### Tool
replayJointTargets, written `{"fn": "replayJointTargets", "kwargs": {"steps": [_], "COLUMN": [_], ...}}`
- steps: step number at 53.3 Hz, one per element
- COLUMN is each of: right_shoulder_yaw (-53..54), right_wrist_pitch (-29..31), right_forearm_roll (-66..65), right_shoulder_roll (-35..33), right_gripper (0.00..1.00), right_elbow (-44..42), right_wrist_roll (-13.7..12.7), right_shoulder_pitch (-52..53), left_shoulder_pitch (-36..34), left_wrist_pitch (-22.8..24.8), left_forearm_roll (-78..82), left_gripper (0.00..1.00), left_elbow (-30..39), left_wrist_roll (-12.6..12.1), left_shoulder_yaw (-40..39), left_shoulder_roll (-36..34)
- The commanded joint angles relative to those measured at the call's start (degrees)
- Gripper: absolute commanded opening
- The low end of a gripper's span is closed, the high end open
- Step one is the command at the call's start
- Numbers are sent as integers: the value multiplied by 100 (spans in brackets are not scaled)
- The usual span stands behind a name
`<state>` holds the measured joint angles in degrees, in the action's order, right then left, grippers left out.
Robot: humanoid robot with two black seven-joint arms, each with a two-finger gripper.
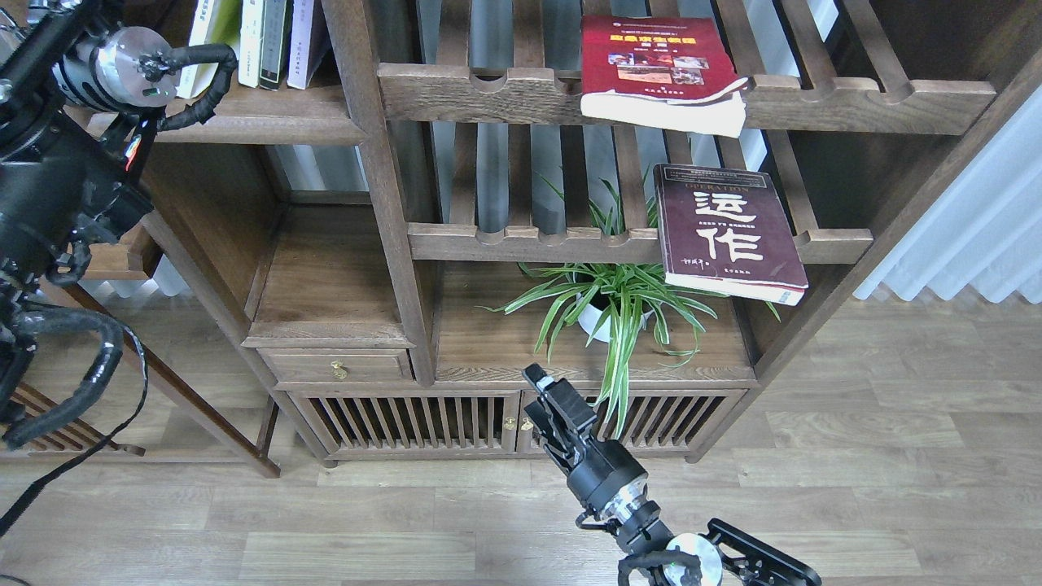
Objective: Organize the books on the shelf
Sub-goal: 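Insert the yellow-green book upright among the top-shelf books with the left gripper, then withdraw the left gripper from the top shelf and lower it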
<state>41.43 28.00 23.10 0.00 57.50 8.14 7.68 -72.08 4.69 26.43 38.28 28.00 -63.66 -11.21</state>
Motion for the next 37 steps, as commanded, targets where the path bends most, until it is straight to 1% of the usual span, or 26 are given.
{"fn": "replayJointTargets", "kwargs": {"steps": [1,5,7,10,16,17,18,21,26,29,31,32,33,35,37], "right_shoulder_yaw": [119,207,242,295,365,391,505,576,664,691,699,708,717,717,717], "right_wrist_pitch": [0,0,0,0,0,0,0,0,0,0,0,0,0,0,0], "right_forearm_roll": [1,1,10,27,45,45,45,45,54,80,133,168,186,238,247], "right_shoulder_roll": [0,0,0,0,0,0,0,0,0,0,0,0,0,0,0], "right_gripper": [95,95,95,95,95,95,95,95,95,94,94,94,94,94,94], "right_elbow": [121,121,121,121,121,121,121,121,121,121,121,121,121,130,130], "right_wrist_roll": [73,82,82,91,91,91,91,91,91,100,144,187,205,310,363], "right_shoulder_pitch": [-4,-4,-4,-4,5,5,40,49,67,67,67,67,67,67,67], "left_shoulder_pitch": [237,317,335,352,387,413,588,738,1002,1125,1231,1301,1327,1407,1424], "left_wrist_pitch": [5,5,14,14,14,14,23,32,163,453,707,917,998,1471,1788], "left_forearm_roll": [-586,-797,-903,-1113,-1536,-1640,-1885,-1949,-1949,-1958,-1958,-1958,-1958,-1958,-1958], "left_gripper": [46,50,55,65,78,82,94,99,99,100,100,100,100,100,100], "left_elbow": [531,698,769,900,1121,1173,1461,1699,2052,2210,2263,2307,2325,2369,2378], "left_wrist_roll": [0,0,0,0,0,0,0,0,0,0,0,0,0,0,-22], "left_shoulder_yaw": [-296,-358,-367,-384,-437,-446,-437,-437,-481,-533,-542,-560,-560,-560,-569], "left_shoulder_roll": [-13,-4,-4,5,-4,-4,4,5,-13,-22,-13,-13,-13,-22,-31]}}
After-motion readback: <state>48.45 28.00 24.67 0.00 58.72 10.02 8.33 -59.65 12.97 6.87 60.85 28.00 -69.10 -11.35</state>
